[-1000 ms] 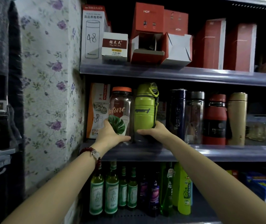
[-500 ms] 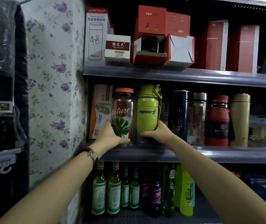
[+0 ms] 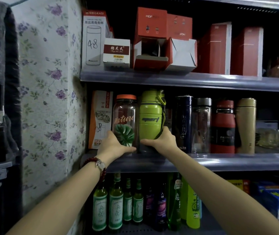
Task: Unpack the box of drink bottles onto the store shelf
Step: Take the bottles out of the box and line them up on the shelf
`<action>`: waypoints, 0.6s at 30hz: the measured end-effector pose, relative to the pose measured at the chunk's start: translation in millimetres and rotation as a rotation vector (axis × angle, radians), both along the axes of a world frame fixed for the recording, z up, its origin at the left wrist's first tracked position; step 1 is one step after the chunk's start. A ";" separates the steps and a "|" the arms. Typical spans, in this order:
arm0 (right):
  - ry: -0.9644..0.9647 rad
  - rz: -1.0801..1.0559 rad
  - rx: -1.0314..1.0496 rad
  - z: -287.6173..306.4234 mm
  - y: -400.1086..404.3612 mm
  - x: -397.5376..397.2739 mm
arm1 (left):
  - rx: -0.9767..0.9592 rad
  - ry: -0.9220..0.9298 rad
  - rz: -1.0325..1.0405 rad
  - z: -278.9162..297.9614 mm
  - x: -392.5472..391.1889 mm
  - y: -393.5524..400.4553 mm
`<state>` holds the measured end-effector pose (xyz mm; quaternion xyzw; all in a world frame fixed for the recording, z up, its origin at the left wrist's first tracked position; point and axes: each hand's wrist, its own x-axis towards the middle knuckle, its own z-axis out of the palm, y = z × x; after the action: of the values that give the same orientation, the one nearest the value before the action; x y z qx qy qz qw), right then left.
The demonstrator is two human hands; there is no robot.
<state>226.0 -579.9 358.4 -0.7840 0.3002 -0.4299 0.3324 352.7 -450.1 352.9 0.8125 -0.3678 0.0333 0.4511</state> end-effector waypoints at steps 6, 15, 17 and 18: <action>0.024 0.076 -0.010 0.1 -10.7 -7.9 | -0.017 -0.087 0.056 -8.7 -3.3 -3.1; 0.010 0.068 0.013 -2.8 -16.2 -9.9 | 0.015 -0.142 0.106 -11.1 -5.9 -13.4; 0.012 0.059 0.027 -4.1 -15.4 -9.2 | 0.019 -0.144 0.107 -12.1 -6.5 -12.5; 0.017 0.055 0.033 -4.1 -14.6 -9.2 | 0.019 -0.145 0.105 -12.6 -6.7 -12.2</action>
<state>216.8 -594.5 354.3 -0.7900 0.2883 -0.4087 0.3546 346.0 -462.3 340.3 0.8303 -0.3566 0.1121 0.4134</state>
